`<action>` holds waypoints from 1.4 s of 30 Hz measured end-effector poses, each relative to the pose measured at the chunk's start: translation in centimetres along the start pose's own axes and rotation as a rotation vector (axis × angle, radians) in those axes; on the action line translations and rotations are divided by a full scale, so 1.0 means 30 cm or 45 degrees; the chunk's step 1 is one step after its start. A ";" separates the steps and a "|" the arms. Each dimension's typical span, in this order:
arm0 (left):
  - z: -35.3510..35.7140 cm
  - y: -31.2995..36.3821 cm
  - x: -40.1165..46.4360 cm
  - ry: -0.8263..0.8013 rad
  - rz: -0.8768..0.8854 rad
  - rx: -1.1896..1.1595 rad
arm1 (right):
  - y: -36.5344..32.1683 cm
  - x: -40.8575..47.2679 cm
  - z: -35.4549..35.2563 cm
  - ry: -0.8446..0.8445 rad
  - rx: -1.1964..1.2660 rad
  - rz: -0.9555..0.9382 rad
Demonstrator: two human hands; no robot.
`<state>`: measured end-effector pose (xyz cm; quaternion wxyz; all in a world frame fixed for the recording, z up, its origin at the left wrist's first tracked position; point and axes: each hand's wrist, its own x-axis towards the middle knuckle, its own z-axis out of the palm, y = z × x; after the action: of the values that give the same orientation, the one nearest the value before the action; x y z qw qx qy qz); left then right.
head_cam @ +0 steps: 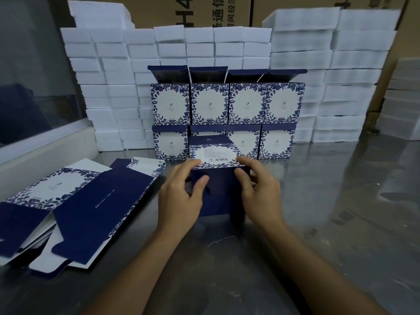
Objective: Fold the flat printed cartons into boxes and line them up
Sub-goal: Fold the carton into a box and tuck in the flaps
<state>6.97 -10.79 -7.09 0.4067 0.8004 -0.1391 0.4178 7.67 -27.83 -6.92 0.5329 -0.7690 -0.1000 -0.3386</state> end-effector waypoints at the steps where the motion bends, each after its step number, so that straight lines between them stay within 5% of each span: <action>1: 0.000 -0.011 -0.006 -0.035 -0.045 -0.008 | 0.007 -0.002 -0.004 -0.056 0.025 0.041; 5: -0.005 -0.032 -0.031 -0.229 -0.227 -0.079 | 0.027 -0.019 -0.001 -0.221 0.041 0.161; 21: 0.008 -0.035 -0.038 -0.075 -0.111 0.102 | 0.028 -0.031 0.005 -0.116 -0.140 0.027; 34: 0.004 -0.014 -0.037 -0.045 -0.067 0.133 | -0.001 -0.033 0.014 -0.073 0.343 0.103; 42: -0.011 0.011 -0.035 -0.099 -0.137 -0.407 | 0.010 -0.024 0.008 -0.067 0.327 0.141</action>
<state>5.95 -10.86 -7.64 0.5449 0.7474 -0.1765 0.3367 7.39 -27.58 -7.66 0.6421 -0.7074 -0.1138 -0.2726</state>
